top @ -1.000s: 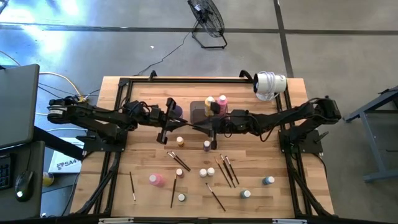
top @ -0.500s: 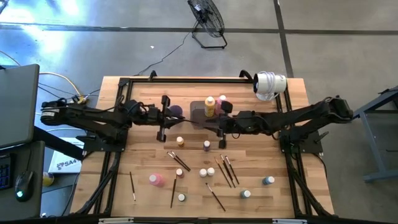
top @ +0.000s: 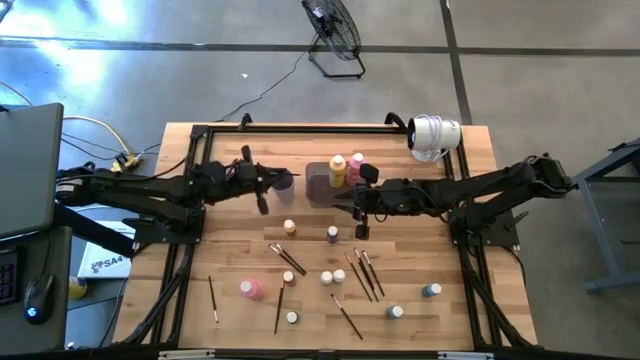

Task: Pick & Place Paint Supplies
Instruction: Put the silver paint brush into the purple cup

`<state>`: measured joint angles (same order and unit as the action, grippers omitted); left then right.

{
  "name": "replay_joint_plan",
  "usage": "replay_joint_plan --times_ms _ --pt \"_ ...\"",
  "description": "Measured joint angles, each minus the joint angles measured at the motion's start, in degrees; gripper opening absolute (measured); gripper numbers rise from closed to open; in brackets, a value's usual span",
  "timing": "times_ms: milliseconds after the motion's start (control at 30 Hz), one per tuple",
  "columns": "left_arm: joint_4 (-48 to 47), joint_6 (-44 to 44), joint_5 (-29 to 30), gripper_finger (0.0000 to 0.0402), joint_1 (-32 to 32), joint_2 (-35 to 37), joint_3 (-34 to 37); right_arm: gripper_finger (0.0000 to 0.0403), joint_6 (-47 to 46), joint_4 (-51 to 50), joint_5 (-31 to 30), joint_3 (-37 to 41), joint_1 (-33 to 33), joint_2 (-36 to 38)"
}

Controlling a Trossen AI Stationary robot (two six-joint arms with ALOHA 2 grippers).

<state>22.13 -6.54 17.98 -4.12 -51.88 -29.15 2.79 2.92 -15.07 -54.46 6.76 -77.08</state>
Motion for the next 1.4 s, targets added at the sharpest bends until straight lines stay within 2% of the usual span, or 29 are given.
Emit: replay_joint_plan --times_ms 333,700,900,1233,1400 --pt "-9.7 6.3 8.5 0.0011 0.0 0.0 0.0 0.0087 0.0 0.0 0.0 0.0 0.0 0.0" --pt "-13.6 8.9 8.8 0.0011 0.0 0.0 0.0 0.0087 0.0 0.1 0.0 0.0 0.0 0.0" --pt "-18.0 13.1 8.7 0.0011 0.0 -0.1 0.0 0.0087 0.0 0.2 0.0 0.0 0.0 0.0" --pt "-19.2 15.0 8.7 0.0011 0.0 -2.5 0.0 0.0087 0.0 0.2 0.2 0.0 0.0 0.0" --pt "-19.0 15.0 8.6 0.0053 0.0 -4.0 0.0 0.0087 0.0 0.2 0.2 0.0 0.0 -0.1"
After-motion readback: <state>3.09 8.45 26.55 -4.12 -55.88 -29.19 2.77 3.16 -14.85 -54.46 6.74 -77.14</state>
